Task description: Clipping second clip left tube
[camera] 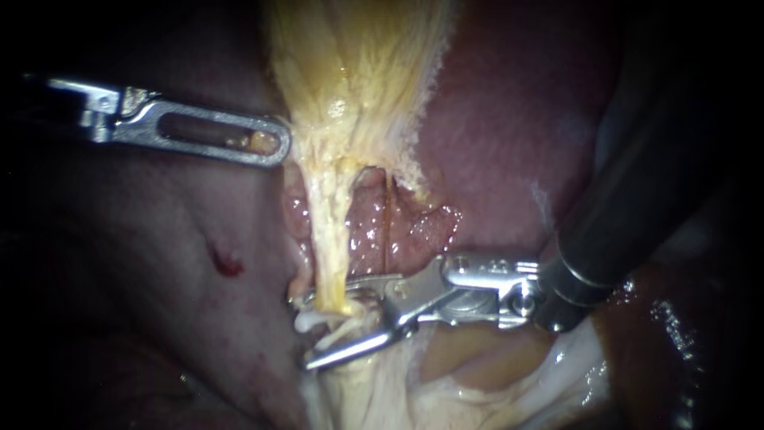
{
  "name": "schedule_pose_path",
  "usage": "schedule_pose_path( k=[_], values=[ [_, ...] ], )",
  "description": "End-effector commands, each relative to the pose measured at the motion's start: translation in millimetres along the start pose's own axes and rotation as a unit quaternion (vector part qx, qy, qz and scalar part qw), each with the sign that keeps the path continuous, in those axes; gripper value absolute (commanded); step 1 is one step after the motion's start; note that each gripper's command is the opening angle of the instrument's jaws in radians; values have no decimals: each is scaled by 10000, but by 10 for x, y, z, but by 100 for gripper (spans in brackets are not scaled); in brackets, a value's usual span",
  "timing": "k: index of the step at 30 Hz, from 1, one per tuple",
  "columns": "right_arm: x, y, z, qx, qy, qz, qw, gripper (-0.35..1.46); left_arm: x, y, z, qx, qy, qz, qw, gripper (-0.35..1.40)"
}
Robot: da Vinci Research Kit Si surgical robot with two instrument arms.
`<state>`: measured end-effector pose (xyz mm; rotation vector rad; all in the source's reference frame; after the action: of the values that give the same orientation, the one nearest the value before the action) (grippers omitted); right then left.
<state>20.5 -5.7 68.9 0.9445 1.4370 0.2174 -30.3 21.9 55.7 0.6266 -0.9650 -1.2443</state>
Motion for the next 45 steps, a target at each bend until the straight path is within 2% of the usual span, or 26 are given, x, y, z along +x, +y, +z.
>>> schedule_pose_path(
  k=[1,9,20,23,30,32,33,34,45],
  values=[
    [1,-3,2,59,-4,-15,10000,50,0,0,0,4,2,2,10000,-35],
    [8,-20,12,214,23,-9,9998,49,0,1,0,5,3,2,10000,-35],
    [6,-20,8,267,13,17,9996,45,0,2,0,4,2,3,10000,-35],
    [5,-18,3,231,22,17,9997,38,0,2,0,5,2,3,10000,-35],
    [1,-16,-9,170,60,164,9997,9,0,3,1,4,2,3,10000,-35],
    [0,-17,-11,219,50,194,9996,-9,-1,4,1,4,2,3,10000,-35],
    [0,-19,-12,287,36,225,9993,-29,-1,4,1,4,2,3,10000,-35],
    [0,-20,-13,353,21,226,9991,-35,-1,4,1,4,2,3,10000,-35],
    [0,-23,-14,402,-4,283,9988,-35,-1,5,1,5,2,3,10000,-35]
  ],
)
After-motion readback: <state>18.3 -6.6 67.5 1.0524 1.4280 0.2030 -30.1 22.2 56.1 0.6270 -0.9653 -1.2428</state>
